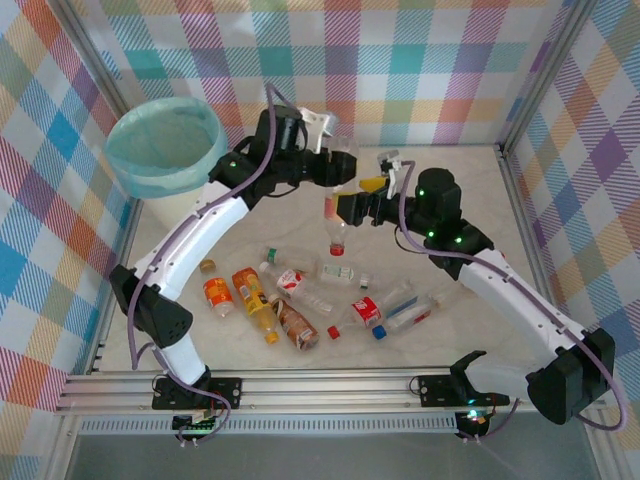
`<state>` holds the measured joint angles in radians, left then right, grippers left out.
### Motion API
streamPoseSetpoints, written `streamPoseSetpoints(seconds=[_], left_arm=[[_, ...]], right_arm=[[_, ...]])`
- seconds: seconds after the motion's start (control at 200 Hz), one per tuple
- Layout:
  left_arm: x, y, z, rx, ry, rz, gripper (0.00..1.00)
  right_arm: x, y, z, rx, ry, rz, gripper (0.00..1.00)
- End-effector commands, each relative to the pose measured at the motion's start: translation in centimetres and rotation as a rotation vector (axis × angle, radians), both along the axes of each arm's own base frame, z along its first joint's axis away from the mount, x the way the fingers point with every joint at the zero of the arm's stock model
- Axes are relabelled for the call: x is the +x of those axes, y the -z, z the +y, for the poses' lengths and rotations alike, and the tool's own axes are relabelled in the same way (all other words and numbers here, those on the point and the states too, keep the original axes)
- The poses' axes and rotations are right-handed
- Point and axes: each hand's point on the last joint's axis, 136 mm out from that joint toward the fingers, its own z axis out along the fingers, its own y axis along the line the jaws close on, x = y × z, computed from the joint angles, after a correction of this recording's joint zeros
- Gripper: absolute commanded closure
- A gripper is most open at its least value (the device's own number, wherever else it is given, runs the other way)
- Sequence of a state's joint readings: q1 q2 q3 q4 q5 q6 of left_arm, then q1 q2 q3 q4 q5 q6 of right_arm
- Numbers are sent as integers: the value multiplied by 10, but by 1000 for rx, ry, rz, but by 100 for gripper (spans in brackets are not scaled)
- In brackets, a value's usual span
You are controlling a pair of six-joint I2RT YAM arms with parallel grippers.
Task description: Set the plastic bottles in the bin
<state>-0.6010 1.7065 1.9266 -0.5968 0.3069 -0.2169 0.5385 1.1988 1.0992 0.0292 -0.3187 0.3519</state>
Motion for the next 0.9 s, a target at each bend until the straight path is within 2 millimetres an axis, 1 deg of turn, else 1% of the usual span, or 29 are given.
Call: streamPoseSetpoints(seconds=[0.0,0.125,0.23,0.265,0.33,0.35,0.395,0.435,0.51,0.56,0.62,0.695,0.745,0.83,0.895], left_arm=[[15,-65,62,-36,-229,-177,53],[29,-101,128,-42,-442,-275,55],[34,-133,191,-31,-632,-369,57],[35,-143,215,-22,-713,-399,58],[33,-161,254,-24,-823,-454,61],[32,-166,265,-29,-854,-469,62],[31,-174,290,-48,-918,-491,66],[32,-179,308,-56,-960,-505,67],[34,-180,339,-43,-1043,-505,67],[38,-175,356,-21,-1088,-497,67],[44,-168,376,0,-1134,-480,67],[56,-150,395,36,-1172,-445,68],[64,-139,406,36,-1186,-418,68],[75,-125,420,37,-1201,-406,68],[84,-118,425,53,-1201,-417,68]], right_arm=[[0,-32,1,62,15,-27,0],[2,-48,7,107,3,-42,0],[6,-54,16,137,-10,-37,0],[7,-56,20,146,-17,-34,0],[7,-56,30,167,-39,-11,0],[6,-57,34,174,-51,-8,2],[2,-57,45,184,-90,8,4],[-3,-56,54,184,-121,20,5],[-13,-59,74,183,-169,15,6],[-19,-62,87,174,-201,3,6],[-20,-64,103,156,-226,2,6],[-14,-63,121,136,-242,26,6],[-6,-59,135,127,-254,50,6],[6,-54,157,121,-283,80,7],[15,-49,173,109,-295,94,8]])
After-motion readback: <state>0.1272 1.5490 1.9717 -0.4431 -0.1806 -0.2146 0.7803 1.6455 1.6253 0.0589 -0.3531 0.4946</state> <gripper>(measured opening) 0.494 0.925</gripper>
